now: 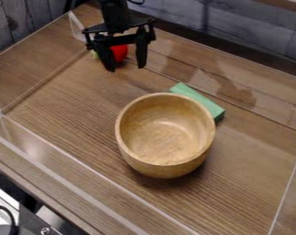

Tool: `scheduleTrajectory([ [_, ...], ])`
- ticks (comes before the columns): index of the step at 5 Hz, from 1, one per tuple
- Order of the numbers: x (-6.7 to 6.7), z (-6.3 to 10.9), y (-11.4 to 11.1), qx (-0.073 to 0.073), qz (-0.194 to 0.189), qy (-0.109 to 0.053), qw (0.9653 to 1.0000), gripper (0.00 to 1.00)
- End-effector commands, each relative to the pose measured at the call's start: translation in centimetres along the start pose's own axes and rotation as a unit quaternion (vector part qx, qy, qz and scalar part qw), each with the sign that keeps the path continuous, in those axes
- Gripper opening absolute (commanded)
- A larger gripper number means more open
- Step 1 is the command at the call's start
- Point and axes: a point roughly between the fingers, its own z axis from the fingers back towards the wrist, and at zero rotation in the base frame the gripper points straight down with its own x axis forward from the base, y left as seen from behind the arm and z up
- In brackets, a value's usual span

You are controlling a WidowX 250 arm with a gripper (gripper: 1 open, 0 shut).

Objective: Move the red fruit to the right

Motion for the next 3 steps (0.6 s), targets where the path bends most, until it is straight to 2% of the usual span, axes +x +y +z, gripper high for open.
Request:
scheduleTrajectory([
  [1,-0.1,3.0,-1.2,-0.005,-0.037,-0.034,0.9987,0.00],
  [2,1.6,4.0,-0.9,-0.009,-0.007,-0.053,0.9985,1.00],
  [3,3.3,5.1,-0.4,-0.013,0.029,-0.069,0.9971,1.00],
])
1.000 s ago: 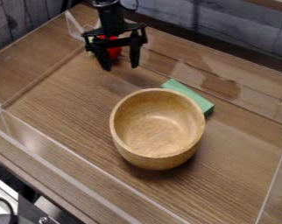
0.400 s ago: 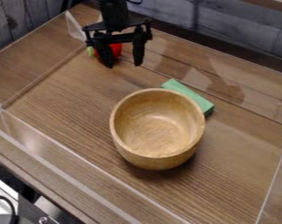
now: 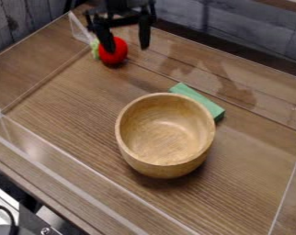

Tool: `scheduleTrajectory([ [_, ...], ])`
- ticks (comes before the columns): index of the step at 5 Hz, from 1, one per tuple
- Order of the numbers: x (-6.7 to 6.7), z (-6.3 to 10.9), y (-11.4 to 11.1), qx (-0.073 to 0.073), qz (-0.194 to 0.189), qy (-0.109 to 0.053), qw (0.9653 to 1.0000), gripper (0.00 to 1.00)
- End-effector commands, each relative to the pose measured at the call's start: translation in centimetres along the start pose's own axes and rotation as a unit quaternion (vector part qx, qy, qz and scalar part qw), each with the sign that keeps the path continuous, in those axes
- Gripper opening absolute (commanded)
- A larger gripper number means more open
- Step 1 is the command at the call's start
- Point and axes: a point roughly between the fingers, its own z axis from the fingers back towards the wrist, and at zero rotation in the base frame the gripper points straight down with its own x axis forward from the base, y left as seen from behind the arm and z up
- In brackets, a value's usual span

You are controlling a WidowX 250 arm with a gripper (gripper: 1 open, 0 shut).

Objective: Move the red fruit to the right

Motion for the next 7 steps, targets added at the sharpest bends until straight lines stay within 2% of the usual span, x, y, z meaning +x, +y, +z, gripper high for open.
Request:
scheduleTrajectory([
  [1,1.9,2.6,1.2,-0.010,0.016,-0.037,0.9991,1.00],
  [2,2.5,2.7,2.2,-0.008,0.018,-0.040,0.9990,1.00],
  [3,2.8,2.2,3.2,-0.003,0.032,-0.044,0.9985,1.00],
  [5,2.4,0.9,4.6,0.004,0.048,-0.048,0.9977,1.00],
  [6,2.1,0.7,5.1,0.003,0.058,-0.048,0.9971,1.00],
  [7,3.5,0.1,5.2,-0.009,0.054,-0.047,0.9974,1.00],
])
